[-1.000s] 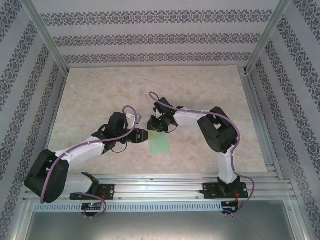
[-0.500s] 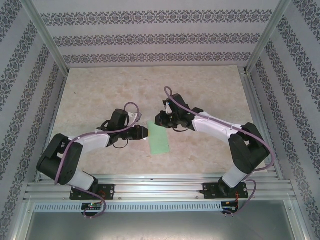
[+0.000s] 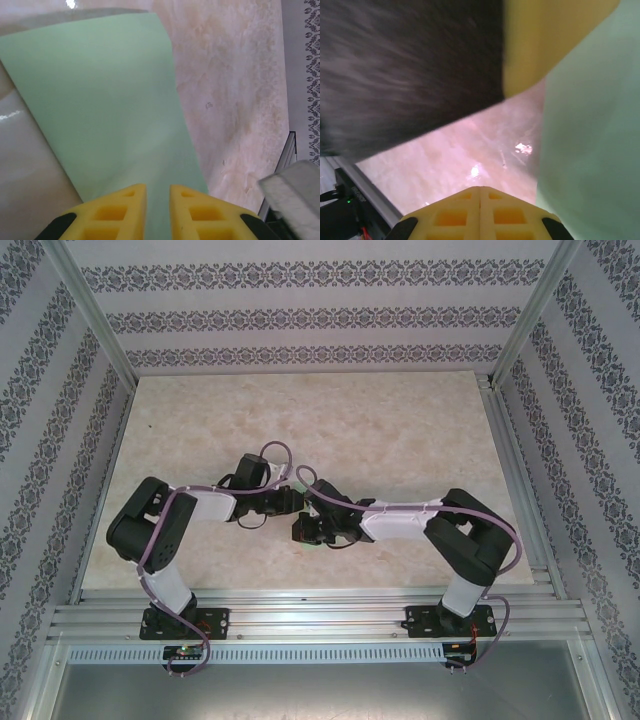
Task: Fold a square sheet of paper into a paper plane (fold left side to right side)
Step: First fold the square sheet of paper in half at the center of the table.
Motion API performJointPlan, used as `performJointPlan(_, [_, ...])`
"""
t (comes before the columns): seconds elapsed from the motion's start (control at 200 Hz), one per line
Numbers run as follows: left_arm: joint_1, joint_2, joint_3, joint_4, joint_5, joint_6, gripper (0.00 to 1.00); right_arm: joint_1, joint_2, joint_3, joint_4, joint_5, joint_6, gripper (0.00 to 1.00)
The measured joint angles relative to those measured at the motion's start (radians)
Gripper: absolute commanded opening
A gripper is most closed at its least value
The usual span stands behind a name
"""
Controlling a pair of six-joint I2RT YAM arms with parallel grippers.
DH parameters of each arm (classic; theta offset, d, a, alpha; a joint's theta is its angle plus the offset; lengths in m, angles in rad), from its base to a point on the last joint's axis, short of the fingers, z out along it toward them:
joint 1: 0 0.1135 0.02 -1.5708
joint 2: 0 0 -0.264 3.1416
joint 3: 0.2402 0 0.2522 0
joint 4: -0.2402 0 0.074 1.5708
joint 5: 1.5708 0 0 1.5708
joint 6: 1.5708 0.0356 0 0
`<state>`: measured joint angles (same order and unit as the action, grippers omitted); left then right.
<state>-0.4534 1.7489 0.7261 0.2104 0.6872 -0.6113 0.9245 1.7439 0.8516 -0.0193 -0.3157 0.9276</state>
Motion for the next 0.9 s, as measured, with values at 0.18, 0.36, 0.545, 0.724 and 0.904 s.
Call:
performJointPlan(0.18, [0.0,0.033,0.014,0.004,0.001,0.0,0.19,0.01,0.049,-0.001,0.006,0.017,0.022,0.06])
performJointPlan(0.36, [0.0,0.071,0.043,0.003,0.003,0.011,0.18,0.017,0.05,-0.001,0.003,0.035,0.022,0.05])
performJointPlan(0.545, [0.002,0.109,0.089,-0.024,0.002,0.036,0.18,0.02,0.05,-0.001,0.002,0.041,0.022,0.05])
performJointPlan(0.724, [0.008,0.131,0.132,-0.076,0.013,0.071,0.18,0.029,0.043,-0.017,0.017,0.058,0.027,0.06])
performJointPlan(0.904, [0.027,0.163,0.185,-0.138,0.05,0.098,0.18,0.033,0.036,-0.04,0.053,0.069,0.044,0.05])
